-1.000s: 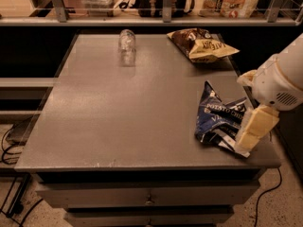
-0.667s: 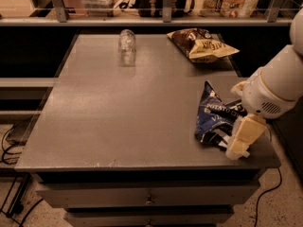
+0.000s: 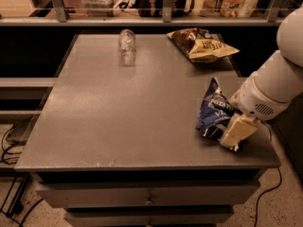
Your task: Move blue chip bag near water bottle
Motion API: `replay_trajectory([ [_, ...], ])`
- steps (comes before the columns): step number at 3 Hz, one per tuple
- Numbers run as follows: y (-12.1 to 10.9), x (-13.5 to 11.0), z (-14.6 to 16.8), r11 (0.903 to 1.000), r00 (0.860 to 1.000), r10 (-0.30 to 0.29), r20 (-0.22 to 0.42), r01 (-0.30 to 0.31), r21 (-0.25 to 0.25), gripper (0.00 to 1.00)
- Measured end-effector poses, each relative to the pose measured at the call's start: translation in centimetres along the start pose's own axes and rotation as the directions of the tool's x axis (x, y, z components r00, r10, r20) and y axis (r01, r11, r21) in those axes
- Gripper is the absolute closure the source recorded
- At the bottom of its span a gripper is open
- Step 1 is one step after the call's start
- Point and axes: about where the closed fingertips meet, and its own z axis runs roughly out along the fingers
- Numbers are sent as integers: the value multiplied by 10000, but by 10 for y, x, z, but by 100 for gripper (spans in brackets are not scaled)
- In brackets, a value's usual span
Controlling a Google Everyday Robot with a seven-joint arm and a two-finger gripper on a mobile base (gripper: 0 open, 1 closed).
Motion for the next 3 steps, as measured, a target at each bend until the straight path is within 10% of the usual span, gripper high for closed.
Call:
replay_trajectory([
  [3, -34, -89, -72, 9912, 9847, -1238, 1225, 1169, 618, 100],
])
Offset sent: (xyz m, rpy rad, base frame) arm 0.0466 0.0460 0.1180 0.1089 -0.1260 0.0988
